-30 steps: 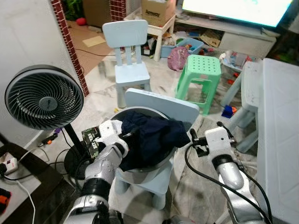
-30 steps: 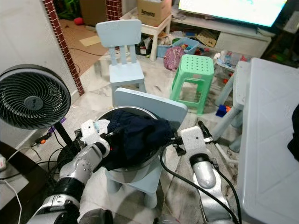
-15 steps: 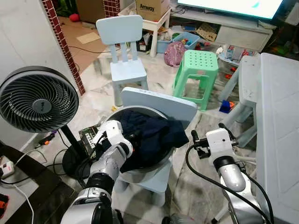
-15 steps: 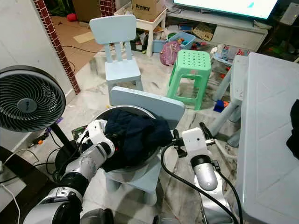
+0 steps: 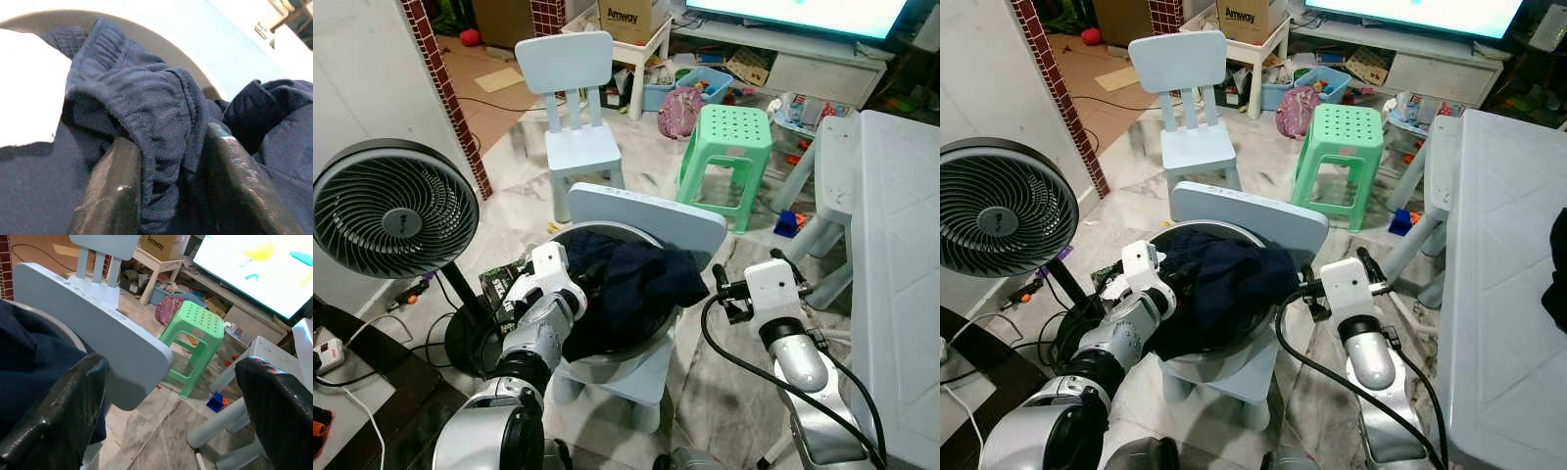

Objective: Hang hanger

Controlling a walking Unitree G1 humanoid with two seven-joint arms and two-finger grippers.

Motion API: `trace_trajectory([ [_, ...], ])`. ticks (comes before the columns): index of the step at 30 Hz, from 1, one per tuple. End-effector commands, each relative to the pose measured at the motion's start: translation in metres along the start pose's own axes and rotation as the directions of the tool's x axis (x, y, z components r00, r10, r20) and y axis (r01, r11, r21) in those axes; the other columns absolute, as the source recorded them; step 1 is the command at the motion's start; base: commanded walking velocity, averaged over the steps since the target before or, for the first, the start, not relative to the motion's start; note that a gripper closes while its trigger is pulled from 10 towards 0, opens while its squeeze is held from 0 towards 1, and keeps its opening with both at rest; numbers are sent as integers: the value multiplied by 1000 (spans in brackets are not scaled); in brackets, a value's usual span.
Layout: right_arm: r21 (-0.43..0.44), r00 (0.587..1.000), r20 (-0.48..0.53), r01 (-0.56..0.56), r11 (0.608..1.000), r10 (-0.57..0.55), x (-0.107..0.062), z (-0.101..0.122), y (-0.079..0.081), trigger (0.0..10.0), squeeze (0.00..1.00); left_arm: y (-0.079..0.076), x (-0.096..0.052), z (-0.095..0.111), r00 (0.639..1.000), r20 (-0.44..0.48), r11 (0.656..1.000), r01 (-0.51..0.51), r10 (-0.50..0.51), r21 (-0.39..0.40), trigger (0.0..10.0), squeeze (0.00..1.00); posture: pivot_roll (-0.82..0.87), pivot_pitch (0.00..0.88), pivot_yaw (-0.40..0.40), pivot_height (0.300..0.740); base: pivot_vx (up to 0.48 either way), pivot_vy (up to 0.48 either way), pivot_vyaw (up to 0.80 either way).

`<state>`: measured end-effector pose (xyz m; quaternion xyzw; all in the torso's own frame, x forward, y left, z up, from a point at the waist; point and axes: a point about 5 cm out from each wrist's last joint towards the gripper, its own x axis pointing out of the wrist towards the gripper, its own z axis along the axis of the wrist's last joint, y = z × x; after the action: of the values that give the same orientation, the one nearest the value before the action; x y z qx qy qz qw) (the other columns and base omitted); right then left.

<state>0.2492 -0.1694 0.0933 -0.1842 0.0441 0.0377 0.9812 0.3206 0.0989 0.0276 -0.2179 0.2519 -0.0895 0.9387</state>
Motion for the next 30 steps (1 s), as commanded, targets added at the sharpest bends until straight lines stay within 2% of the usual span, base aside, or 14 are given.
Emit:
trace_trajectory([
  [1, 11, 1000, -10, 0, 1000, 0, 2, -1, 1, 10000, 0, -1, 2, 9, 1000, 28, 995, 5, -8, 98, 0, 0, -120, 27, 3, 740, 0, 0, 0],
  [6, 19, 1000, -2, -2, 1000, 2, 6, 0, 4, 10000, 0, 0, 2, 21, 997, 78, 975, 1, -19, 224, 0, 0, -108, 17, 6, 740, 0, 0, 0],
  [9, 27, 1000, 1, -4, 1000, 4, 10, 1, 7, 10000, 0, -4, 1, 38, 988, 144, 929, 0, -57, 371, 0, 0, -91, 9, 9, 740, 0, 0, 0],
  [12, 30, 1000, 3, -5, 1000, 5, 11, 1, 8, 10000, 0, -6, 1, 43, 984, 162, 907, -2, -73, 421, 0, 0, -87, 6, 9, 740, 0, 0, 0],
  [13, 34, 1000, 9, -7, 999, 6, 14, 2, 10, 10000, 0, -9, 0, 52, 980, 172, 842, -11, -98, 539, 0, 0, -74, 0, 13, 740, 0, 0, 0],
  [17, 38, 1000, 16, -4, 999, 3, 19, 3, 11, 10000, 0, -10, -3, 67, 976, 182, 733, -37, -120, 680, 0, 0, -63, 0, 19, 740, 0, 0, 0],
  [18, 38, 1000, 16, -4, 999, 3, 19, 3, 11, 10000, 0, -10, -3, 67, 976, 182, 733, -37, -120, 680, 0, 0, -63, 0, 19, 740, 0, 0, 0],
  [20, 39, 1000, 19, -2, 999, 1, 20, 3, 11, 10000, 0, -14, -8, 78, 968, 188, 681, -28, -163, 732, 0, 0, -63, 0, 19, 740, 0, 0, 0],
  [22, 40, 1000, 19, 0, 999, 0, 21, 2, 11, 10000, 0, -19, -14, 86, 961, 172, 601, -6, -218, 799, 0, 0, -51, 0, 21, 740, 0, 0, 0],
  [24, 43, 1000, 21, -1, 999, 0, 22, 2, 13, 10000, 0, -26, -24, 97, 949, 90, 460, 63, -302, 886, 0, 0, -41, 0, 22, 740, 0, 0, 0],
  [25, 45, 1000, 22, -2, 999, 1, 23, 3, 14, 10000, 0, -29, -30, 100, 943, 20, 366, 109, -332, 924, 0, 0, -34, 0, 22, 740, 0, 0, 0],
  [28, 47, 1000, 25, -5, 999, 4, 24, 3, 16, 10000, 0, -27, -40, 101, 934, -104, 252, 198, -341, 947, 0, 0, -26, 0, 21, 740, 0, 0, 0],
  [29, 47, 1000, 25, -5, 999, 4, 24, 3, 16, 10000, 0, -27, -40, 101, 934, -104, 252, 198, -341, 947, 0, 0, -26, 0, 21, 740, 0, 0, 0],
  [30, 48, 1000, 27, -6, 999, 5, 25, 3, 16, 10000, 0, -26, -44, 99, 930, -151, 218, 232, -336, 948, 0, 0, -26, 0, 21, 740, 0, 0, 0],
])
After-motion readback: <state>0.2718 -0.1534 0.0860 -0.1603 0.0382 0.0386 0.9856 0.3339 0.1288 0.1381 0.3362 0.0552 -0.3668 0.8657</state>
